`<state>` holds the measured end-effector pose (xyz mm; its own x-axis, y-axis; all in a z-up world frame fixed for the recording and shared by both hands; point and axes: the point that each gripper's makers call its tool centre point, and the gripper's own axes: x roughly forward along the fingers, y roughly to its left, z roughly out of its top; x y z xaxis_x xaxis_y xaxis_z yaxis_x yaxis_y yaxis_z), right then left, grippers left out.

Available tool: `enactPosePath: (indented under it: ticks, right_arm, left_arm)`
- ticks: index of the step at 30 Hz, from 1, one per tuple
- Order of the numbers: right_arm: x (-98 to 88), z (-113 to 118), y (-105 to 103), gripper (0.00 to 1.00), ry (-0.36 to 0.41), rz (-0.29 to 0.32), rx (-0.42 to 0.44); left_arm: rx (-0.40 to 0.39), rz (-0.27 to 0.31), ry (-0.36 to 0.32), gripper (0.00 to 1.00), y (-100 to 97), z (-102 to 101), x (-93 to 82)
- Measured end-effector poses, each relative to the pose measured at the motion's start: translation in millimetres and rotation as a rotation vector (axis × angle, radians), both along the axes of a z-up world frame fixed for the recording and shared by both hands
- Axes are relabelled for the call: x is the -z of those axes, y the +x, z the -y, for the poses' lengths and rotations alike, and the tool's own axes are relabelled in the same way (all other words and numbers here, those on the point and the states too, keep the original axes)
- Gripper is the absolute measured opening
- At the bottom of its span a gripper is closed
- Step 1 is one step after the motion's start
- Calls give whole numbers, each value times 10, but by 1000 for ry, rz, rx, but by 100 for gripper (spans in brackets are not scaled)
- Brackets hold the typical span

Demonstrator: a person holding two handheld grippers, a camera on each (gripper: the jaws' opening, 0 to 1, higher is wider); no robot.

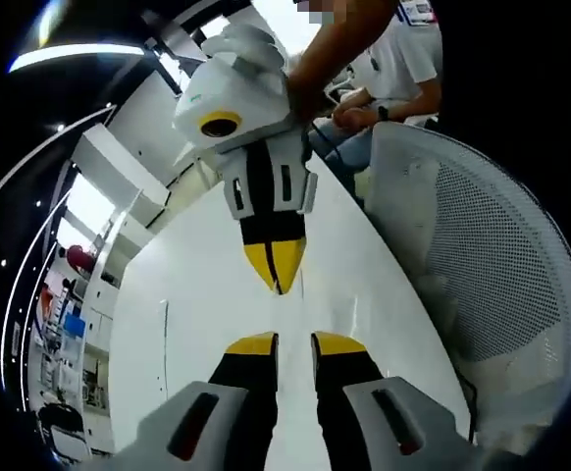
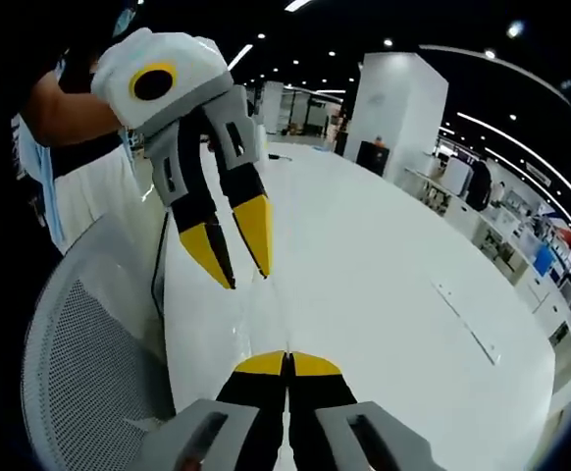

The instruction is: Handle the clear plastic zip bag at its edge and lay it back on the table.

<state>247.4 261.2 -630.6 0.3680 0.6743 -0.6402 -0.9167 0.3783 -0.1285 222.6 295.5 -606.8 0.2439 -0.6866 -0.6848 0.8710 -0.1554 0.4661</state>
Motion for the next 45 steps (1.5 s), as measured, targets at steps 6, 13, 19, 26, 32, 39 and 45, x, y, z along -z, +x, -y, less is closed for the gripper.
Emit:
enactPosePath:
  ticks: [6, 13, 19, 26, 32, 39, 45]
  right_arm:
    - [-26, -9, -1, 0, 14, -14, 10]
    - [-78, -22, 13, 0, 34, -26, 23]
    - [-124, -27, 22, 0, 46, -25, 32]
    - [-201, -22, 78, 0, 59, -7, 45]
    - [-267, -30, 116, 0, 68, 9, 54]
    - [-351, -25, 170, 0, 76, 31, 63]
    - [-411, -4, 233, 0, 80, 48, 73]
  left_arm:
    - [14, 47, 46, 12, 14, 60, 88]
    - [40, 108, 113, 5, 11, 87, 227]
    - [25, 119, 124, 0, 23, 89, 198]
    - [18, 109, 103, 0, 10, 74, 137]
    - [13, 113, 93, 0, 5, 57, 109]
    - [15, 113, 89, 0, -37, 58, 104]
    - [16, 103, 87, 0, -70, 63, 116]
